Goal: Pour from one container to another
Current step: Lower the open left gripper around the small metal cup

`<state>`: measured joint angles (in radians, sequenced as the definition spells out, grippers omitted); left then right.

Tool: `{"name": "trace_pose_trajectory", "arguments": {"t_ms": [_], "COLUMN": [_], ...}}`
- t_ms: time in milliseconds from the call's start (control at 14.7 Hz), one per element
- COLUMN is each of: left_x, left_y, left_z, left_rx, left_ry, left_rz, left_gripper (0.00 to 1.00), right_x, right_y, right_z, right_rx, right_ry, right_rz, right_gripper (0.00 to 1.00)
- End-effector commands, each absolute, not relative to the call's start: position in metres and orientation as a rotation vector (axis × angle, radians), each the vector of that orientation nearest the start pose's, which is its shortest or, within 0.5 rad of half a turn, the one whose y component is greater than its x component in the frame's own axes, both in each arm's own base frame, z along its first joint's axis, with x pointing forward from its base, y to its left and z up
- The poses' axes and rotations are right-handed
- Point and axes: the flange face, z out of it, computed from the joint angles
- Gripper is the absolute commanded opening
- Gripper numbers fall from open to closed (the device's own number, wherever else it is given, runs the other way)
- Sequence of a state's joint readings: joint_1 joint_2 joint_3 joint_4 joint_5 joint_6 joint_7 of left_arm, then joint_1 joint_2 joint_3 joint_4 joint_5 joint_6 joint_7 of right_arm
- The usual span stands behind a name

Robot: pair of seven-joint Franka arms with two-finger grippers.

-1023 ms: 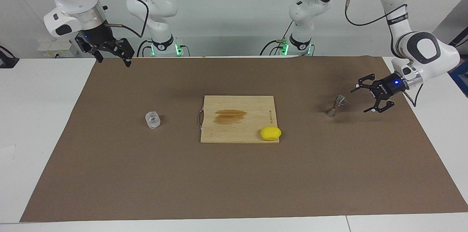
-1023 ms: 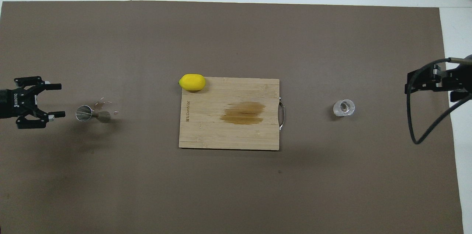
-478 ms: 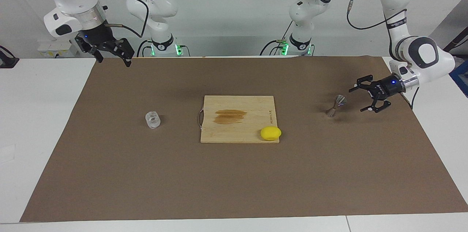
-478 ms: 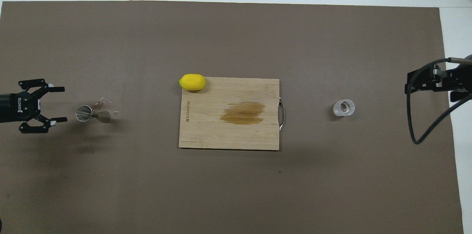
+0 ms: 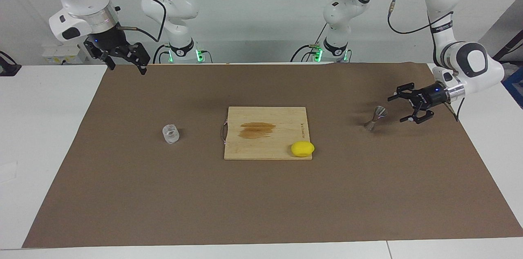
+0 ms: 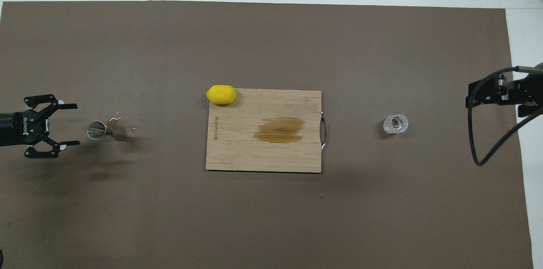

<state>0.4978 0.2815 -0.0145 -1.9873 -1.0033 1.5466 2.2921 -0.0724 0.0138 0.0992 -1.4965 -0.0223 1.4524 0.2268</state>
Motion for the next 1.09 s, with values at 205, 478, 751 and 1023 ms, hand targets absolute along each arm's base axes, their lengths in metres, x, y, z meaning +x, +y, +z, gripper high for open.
{"name": "trace_pose_trajectory", "arguments": {"t_ms": [205, 478, 751, 1023], "left_x": [0.517, 0.508, 0.514, 0.511], "left_y": [0.181, 0.182, 0.163, 0.152], "left_z": [0.291, 0.255, 0.242, 0.247], "left_rx": [1.481, 1.448, 1.383, 1.309], "left_ry": [-1.355, -1.249, -1.212, -1.205], "left_rz": [1.14, 1.18, 1.224, 1.222], "left_gripper": [1.0, 1.0, 1.0, 1.0], "right_x": [0.546, 0.546, 0.546, 0.546], "right_y": [0.01, 0.01, 0.01, 0.01], "right_z": [0.64, 0.64, 0.64, 0.64], "right_rx": [-3.129, -3.129, -3.129, -3.129], "right_ry": [0.34, 0.34, 0.34, 0.34], "right_rz": [0.103, 0.103, 0.103, 0.103], "right_gripper": [1.0, 1.0, 1.0, 1.0]}}
